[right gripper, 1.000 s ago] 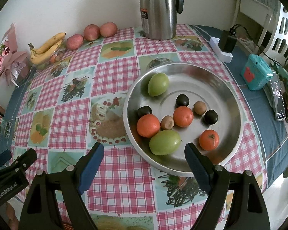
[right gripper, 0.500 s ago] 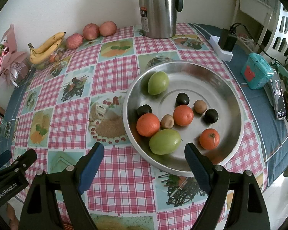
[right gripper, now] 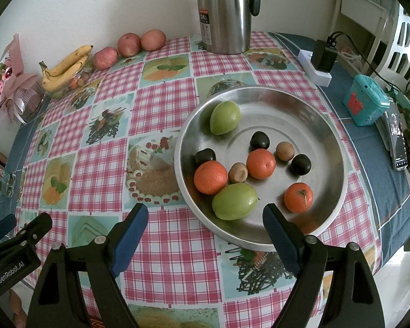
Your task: Organize fruits
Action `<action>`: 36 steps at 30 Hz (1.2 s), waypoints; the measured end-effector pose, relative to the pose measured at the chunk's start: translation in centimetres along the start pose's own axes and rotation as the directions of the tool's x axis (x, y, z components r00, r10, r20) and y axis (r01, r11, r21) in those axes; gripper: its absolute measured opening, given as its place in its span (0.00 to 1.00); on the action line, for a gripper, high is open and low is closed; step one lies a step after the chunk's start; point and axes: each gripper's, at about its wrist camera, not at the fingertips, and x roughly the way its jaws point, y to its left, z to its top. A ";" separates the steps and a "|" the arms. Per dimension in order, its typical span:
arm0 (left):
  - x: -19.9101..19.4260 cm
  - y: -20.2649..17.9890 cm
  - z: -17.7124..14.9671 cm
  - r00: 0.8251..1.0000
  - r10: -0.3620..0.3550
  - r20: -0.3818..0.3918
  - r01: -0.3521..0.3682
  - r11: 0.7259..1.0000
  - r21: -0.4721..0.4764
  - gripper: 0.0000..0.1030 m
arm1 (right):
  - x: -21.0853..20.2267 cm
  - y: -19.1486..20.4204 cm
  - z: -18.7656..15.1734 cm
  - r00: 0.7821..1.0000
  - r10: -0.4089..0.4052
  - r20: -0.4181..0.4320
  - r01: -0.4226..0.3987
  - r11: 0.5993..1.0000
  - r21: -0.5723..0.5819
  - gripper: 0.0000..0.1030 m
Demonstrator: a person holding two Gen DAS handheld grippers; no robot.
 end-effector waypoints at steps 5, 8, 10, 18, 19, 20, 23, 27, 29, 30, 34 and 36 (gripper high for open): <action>0.0 0.0 0.0 1.000 -0.001 0.000 0.001 1.000 0.001 0.95 | 0.0 0.0 -0.1 1.000 0.000 -0.001 0.000 1.000 0.000 0.84; 0.0 -0.1 0.0 1.000 0.000 0.000 0.000 1.000 0.002 0.95 | 0.0 0.0 0.0 1.000 0.000 0.000 0.000 1.000 -0.001 0.84; 0.0 0.0 0.0 1.000 -0.001 0.000 0.001 1.000 0.001 0.95 | 0.0 -0.1 -0.1 1.000 0.001 -0.001 -0.001 1.000 -0.001 0.84; 0.0 -0.1 0.0 1.000 0.000 0.000 0.000 1.000 0.002 0.95 | 0.0 -0.1 0.0 1.000 0.002 -0.001 -0.002 1.000 -0.002 0.84; 0.0 -0.1 0.0 1.000 0.000 0.000 0.000 1.000 0.002 0.95 | 0.0 -0.1 0.0 1.000 0.002 -0.001 -0.002 1.000 -0.002 0.84; 0.0 -0.1 0.0 1.000 0.000 -0.001 0.000 1.000 0.001 0.95 | 0.0 -0.1 0.0 1.000 0.002 -0.001 -0.002 1.000 -0.002 0.84; 0.0 -0.1 0.1 1.000 0.000 -0.002 0.000 1.000 0.001 0.95 | 0.0 -0.2 0.0 1.000 0.002 -0.002 -0.002 1.000 -0.001 0.84; 0.1 -0.2 -0.1 1.000 0.001 -0.003 -0.001 1.000 0.001 0.95 | 0.0 -0.2 0.1 1.000 0.002 -0.002 -0.002 1.000 -0.001 0.84; 0.1 -0.2 0.0 1.000 0.001 -0.002 -0.001 1.000 0.002 0.95 | 0.0 -0.2 0.1 1.000 0.002 -0.002 -0.002 1.000 -0.001 0.84; 0.0 -0.2 -0.1 1.000 0.003 0.001 -0.003 1.000 0.004 0.95 | 0.0 -0.2 0.1 1.000 0.002 -0.002 -0.002 1.000 -0.001 0.84; 0.1 -0.1 -0.1 1.000 0.006 0.005 -0.006 1.000 0.012 0.95 | 0.0 -0.1 0.0 1.000 0.002 -0.003 -0.002 1.000 0.000 0.84; -0.2 -0.1 -0.1 1.000 0.011 0.022 -0.011 1.000 0.017 0.95 | 0.0 0.0 -0.1 1.000 0.001 -0.003 -0.001 1.000 0.003 0.84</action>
